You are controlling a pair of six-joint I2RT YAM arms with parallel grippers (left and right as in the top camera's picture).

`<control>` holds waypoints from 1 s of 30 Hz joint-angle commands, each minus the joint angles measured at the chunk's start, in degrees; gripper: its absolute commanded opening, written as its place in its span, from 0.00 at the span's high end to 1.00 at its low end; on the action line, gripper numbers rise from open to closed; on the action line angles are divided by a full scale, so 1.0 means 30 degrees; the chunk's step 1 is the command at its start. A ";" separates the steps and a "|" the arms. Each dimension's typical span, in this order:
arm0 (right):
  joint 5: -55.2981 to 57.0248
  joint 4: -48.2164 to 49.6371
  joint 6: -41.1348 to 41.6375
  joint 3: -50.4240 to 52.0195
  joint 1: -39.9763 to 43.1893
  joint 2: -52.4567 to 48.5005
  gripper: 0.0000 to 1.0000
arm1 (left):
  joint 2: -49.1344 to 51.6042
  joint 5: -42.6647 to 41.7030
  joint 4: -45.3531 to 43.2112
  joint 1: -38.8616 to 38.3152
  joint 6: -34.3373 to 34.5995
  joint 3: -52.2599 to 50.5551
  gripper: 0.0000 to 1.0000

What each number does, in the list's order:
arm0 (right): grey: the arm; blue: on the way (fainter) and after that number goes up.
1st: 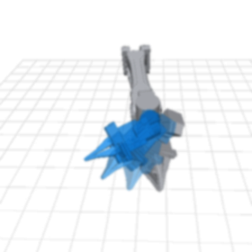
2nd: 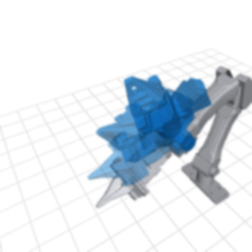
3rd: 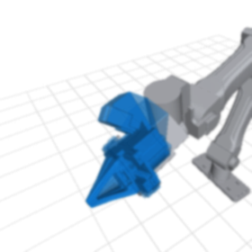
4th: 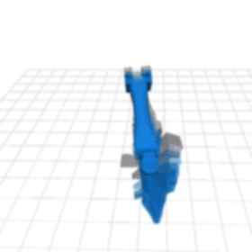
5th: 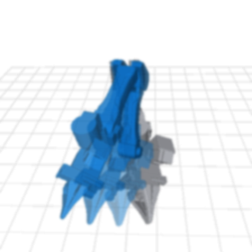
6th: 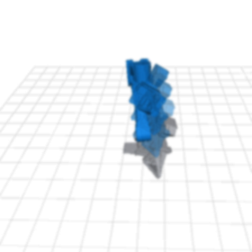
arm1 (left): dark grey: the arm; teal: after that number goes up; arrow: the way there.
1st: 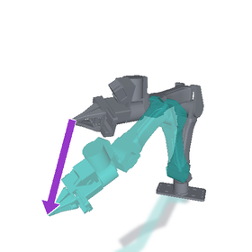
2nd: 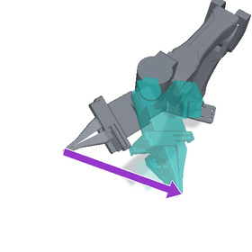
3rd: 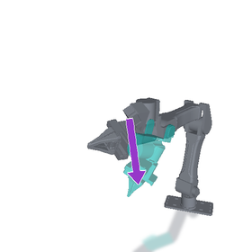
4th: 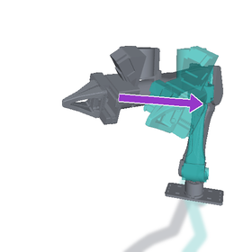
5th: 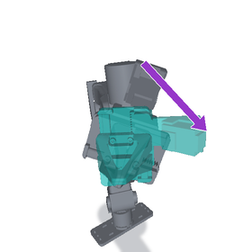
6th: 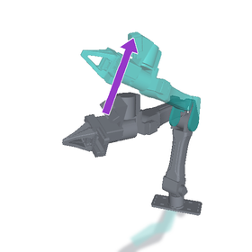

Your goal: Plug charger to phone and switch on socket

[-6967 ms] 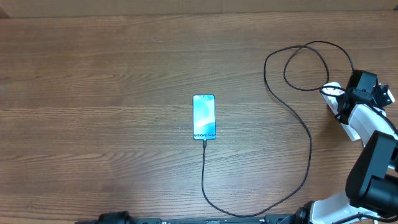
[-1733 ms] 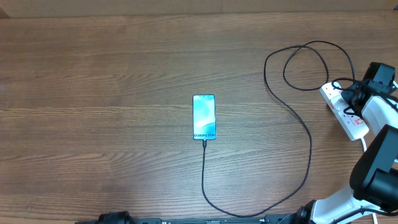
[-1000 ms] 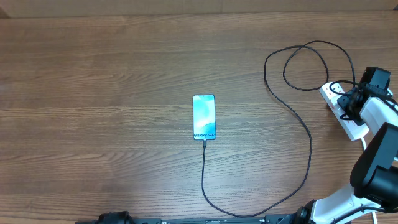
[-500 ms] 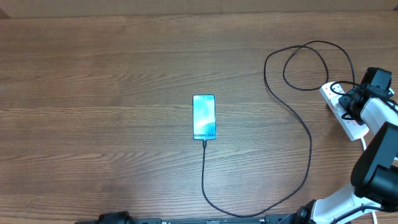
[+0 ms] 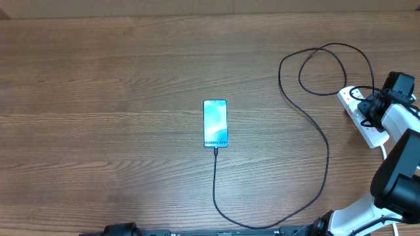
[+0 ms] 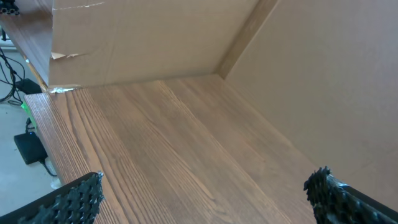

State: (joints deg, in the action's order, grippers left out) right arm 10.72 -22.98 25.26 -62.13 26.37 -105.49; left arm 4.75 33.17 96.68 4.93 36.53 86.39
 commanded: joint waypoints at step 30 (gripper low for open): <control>-0.0532 -0.6543 0.4000 0.0175 -0.4073 0.6841 0.96 | -0.1319 0.0080 0.0029 0.0546 0.0255 -0.0015 0.00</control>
State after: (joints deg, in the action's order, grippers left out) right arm 11.94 -42.35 36.88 -61.87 16.95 -87.53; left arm 4.19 33.19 96.66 5.34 36.53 86.35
